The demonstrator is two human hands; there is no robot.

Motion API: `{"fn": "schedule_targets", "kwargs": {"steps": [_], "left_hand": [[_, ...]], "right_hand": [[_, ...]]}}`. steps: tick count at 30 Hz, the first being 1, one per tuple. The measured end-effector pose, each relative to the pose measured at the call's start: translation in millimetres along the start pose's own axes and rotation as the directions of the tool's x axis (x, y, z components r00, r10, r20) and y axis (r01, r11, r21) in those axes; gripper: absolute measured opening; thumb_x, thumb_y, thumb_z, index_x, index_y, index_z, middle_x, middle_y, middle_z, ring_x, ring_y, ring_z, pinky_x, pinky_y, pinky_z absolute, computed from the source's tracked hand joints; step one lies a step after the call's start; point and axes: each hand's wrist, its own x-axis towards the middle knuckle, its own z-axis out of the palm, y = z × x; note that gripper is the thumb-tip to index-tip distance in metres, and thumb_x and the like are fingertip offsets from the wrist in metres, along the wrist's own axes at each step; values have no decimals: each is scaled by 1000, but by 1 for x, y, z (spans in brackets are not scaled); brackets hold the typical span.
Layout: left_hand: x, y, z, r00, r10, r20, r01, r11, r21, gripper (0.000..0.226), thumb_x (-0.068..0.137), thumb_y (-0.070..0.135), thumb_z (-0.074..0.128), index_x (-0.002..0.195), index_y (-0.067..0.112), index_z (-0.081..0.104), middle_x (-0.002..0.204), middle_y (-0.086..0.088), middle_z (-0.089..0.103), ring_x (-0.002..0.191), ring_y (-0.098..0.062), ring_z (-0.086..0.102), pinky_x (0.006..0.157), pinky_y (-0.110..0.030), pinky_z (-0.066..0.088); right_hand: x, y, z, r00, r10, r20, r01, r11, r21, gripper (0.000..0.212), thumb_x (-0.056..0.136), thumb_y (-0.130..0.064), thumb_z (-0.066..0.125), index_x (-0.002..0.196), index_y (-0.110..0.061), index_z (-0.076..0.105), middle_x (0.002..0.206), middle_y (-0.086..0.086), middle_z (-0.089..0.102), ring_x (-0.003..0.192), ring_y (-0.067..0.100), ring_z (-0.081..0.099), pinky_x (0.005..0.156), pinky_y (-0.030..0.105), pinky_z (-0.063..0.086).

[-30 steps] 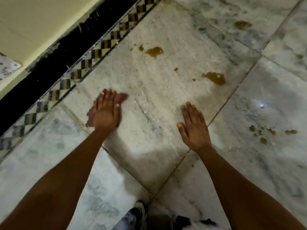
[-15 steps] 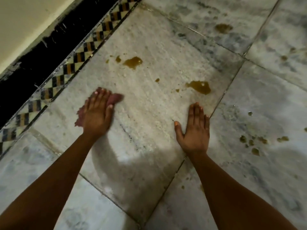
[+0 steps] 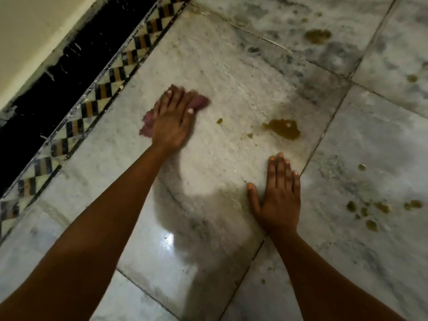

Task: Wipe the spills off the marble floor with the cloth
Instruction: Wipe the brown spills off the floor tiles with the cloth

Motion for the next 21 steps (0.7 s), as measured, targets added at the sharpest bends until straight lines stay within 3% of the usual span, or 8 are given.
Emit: {"fn": "schedule_targets", "kwargs": {"steps": [3, 5, 7, 9, 13, 17, 19, 21], "left_hand": [[-7, -23, -5, 980, -192, -45, 194, 980, 51, 55, 96, 40, 18, 147, 23, 28, 156, -4, 23, 144, -27, 16, 117, -42, 6], [21, -21, -6, 918, -387, -80, 392, 918, 57, 53, 99, 38, 17, 149, 22, 22, 157, -5, 18, 145, -28, 11, 118, -43, 4], [55, -6, -6, 868, -491, -78, 494, 869, 27, 51, 100, 35, 17, 150, 23, 18, 158, -6, 14, 145, -29, 8, 117, -46, 4], [79, 18, -1, 885, -464, -38, 465, 885, 20, 51, 101, 35, 17, 150, 22, 16, 158, -8, 12, 145, -31, 6, 117, -47, 3], [51, 58, 15, 985, -170, 3, 170, 985, -24, 53, 99, 38, 16, 150, 25, 17, 158, -7, 17, 145, -29, 9, 117, -43, 1], [-19, 27, 12, 1000, -12, 6, 12, 1000, 14, 57, 93, 41, 16, 148, 27, 25, 154, -7, 27, 143, -29, 19, 115, -43, 9], [-20, 4, 7, 995, -102, -12, 102, 994, 30, 55, 95, 40, 23, 148, 26, 26, 155, -8, 26, 143, -30, 19, 115, -45, 9], [7, -4, 1, 955, -288, -71, 292, 955, 47, 52, 98, 35, 27, 148, 23, 24, 156, -10, 22, 143, -31, 16, 116, -45, 7]], "right_hand": [[0, 0, -1, 1000, 9, 2, -9, 1000, 4, 76, 90, -57, 26, 150, -10, 18, 157, 11, 18, 145, 24, 15, 117, 40, 9], [0, 0, 0, 1000, 4, -9, -4, 1000, 10, 76, 90, -56, 29, 149, -10, 20, 156, 11, 19, 144, 24, 15, 117, 40, 10], [-1, 0, 0, 1000, -1, -15, 1, 1000, 16, 76, 90, -56, 29, 149, -10, 20, 157, 11, 18, 145, 23, 14, 117, 40, 9], [-1, 0, 1, 1000, -1, -18, 2, 1000, 15, 76, 90, -56, 28, 149, -10, 19, 157, 11, 17, 145, 23, 12, 117, 40, 8], [-1, -1, -1, 1000, 3, -10, -3, 1000, 13, 76, 90, -56, 28, 150, -11, 18, 157, 10, 17, 145, 23, 12, 117, 40, 8], [0, 0, -2, 1000, 4, 2, -5, 1000, 29, 76, 89, -56, 29, 149, -10, 19, 157, 10, 17, 145, 23, 12, 117, 41, 8], [-1, 0, -1, 1000, 3, 6, -3, 1000, 27, 76, 89, -56, 29, 149, -9, 20, 157, 10, 17, 145, 23, 12, 118, 41, 9], [-1, 0, -1, 1000, 2, 6, -2, 1000, 31, 76, 89, -56, 29, 149, -9, 20, 157, 10, 17, 145, 23, 12, 118, 42, 9]]}}
